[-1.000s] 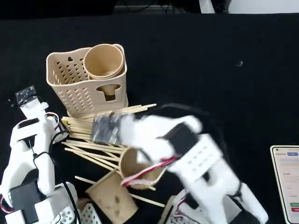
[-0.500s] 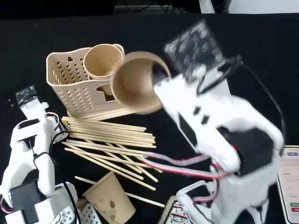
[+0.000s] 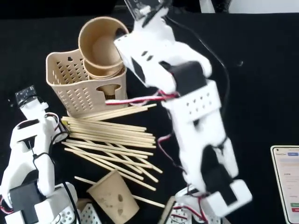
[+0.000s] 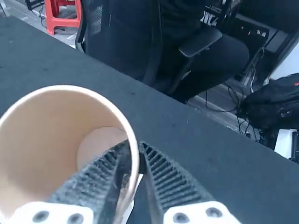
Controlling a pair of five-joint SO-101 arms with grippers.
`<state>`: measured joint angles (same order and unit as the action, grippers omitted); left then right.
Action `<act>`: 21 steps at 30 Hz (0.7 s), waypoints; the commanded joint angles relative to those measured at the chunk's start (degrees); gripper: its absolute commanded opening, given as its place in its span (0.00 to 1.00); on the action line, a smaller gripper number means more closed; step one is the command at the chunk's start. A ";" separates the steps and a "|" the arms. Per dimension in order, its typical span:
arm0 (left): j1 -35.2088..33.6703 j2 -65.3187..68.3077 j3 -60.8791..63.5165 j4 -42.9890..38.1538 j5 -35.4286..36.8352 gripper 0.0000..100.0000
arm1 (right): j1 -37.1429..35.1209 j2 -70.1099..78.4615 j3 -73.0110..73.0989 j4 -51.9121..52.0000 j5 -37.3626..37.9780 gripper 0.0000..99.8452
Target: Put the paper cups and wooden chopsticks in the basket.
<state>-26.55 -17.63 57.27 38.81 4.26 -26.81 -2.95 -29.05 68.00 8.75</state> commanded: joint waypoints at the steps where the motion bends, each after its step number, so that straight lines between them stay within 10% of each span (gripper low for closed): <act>1: 1.63 -0.62 0.22 -0.62 -0.18 0.23 | -0.88 2.42 -5.67 1.14 -0.44 0.01; 11: 1.63 -0.62 0.22 -0.62 -0.18 0.23 | -0.79 6.55 -17.10 13.27 -0.53 0.25; 21: 1.63 -0.62 0.31 -0.62 -0.18 0.23 | -0.97 6.20 -23.08 25.32 0.00 0.22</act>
<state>-26.55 -17.63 57.27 38.81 4.26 -26.81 3.74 -48.48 88.57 8.75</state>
